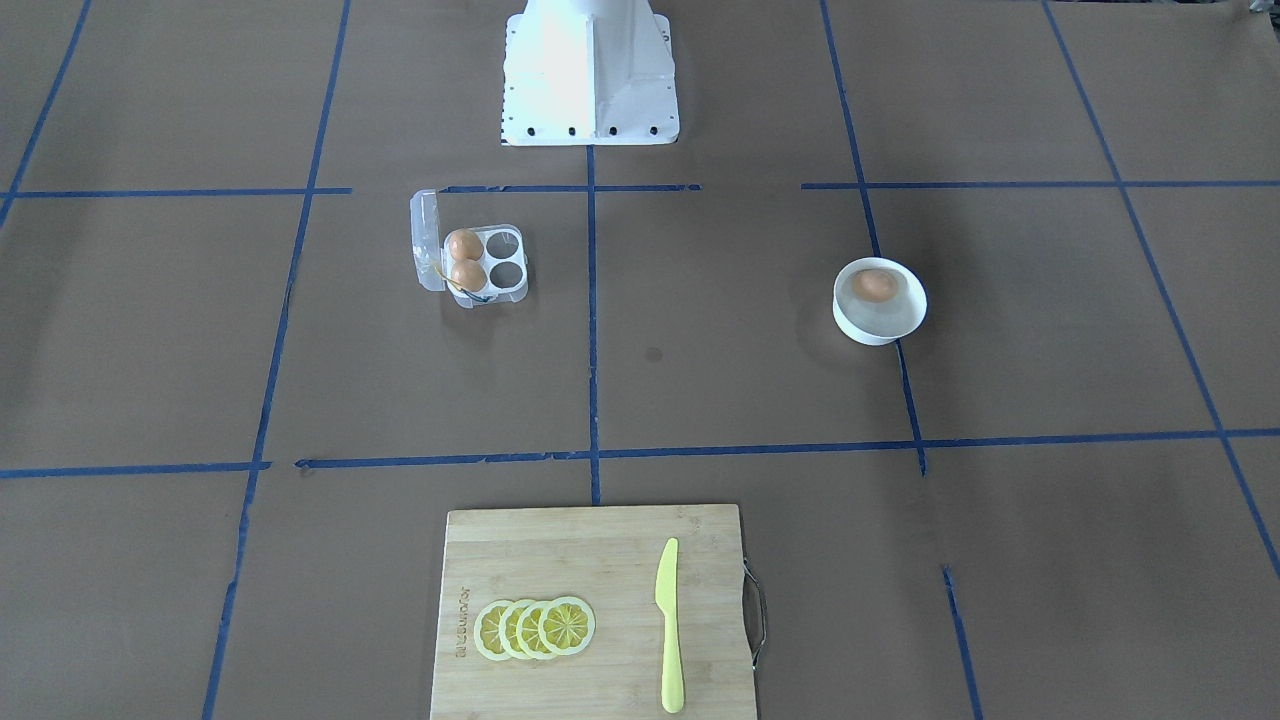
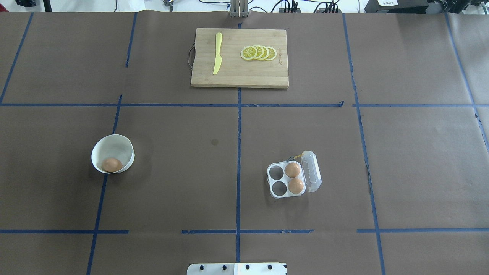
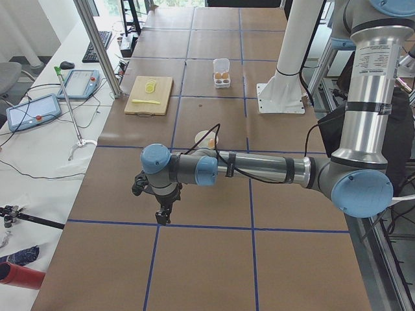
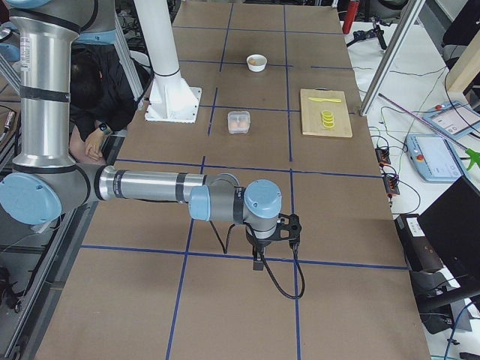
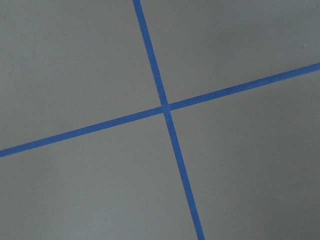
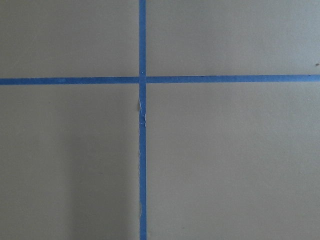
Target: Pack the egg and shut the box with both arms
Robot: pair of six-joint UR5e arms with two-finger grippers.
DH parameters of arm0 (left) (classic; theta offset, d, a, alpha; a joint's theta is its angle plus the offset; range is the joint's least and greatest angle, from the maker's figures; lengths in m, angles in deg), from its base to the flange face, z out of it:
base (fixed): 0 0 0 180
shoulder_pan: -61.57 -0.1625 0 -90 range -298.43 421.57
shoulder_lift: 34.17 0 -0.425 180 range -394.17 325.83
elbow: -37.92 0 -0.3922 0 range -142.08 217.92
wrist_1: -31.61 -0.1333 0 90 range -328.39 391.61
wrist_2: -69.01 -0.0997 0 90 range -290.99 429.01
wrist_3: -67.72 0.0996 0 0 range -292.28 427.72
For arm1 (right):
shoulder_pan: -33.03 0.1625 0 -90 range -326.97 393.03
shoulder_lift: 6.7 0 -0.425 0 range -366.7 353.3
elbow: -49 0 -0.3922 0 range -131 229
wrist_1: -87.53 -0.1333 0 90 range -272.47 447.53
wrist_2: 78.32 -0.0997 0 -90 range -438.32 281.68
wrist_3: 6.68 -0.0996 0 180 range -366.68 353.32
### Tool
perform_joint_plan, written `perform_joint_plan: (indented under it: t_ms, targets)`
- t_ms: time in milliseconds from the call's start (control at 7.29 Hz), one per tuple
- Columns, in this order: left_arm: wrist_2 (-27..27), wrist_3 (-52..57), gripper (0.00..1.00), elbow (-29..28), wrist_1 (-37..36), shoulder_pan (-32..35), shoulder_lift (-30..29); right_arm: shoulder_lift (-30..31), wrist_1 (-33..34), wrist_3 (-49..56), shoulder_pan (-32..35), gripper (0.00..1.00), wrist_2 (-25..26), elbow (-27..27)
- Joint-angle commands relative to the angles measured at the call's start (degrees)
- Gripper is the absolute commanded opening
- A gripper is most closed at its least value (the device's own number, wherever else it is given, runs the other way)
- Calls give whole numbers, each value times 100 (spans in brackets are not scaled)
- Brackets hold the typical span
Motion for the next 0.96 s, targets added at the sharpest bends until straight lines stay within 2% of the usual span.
perform_joint_plan:
  t_ms: [0,137,274,411,549,686,823]
  targets:
    - [-4,0,100,35,19,0,-22,2,-8,-7,-6,100,-28,3]
    - [-4,-9,100,62,19,0,-101,-7,-8,10,-6,100,-36,-6]
    - [22,-26,100,488,27,0,-180,-24,-8,2,-6,100,-71,-58]
    - [23,-26,100,597,80,-52,-659,-85,-26,10,-6,100,-280,-58]
    - [92,-340,100,746,167,-549,-917,-86,-200,2,-6,100,-639,-24]
    - [110,-1161,100,1008,273,-989,-1041,-86,-323,2,-6,100,-713,-49]
    - [328,-1804,100,1133,578,-1106,-1251,-234,-464,28,-32,100,-635,-41]
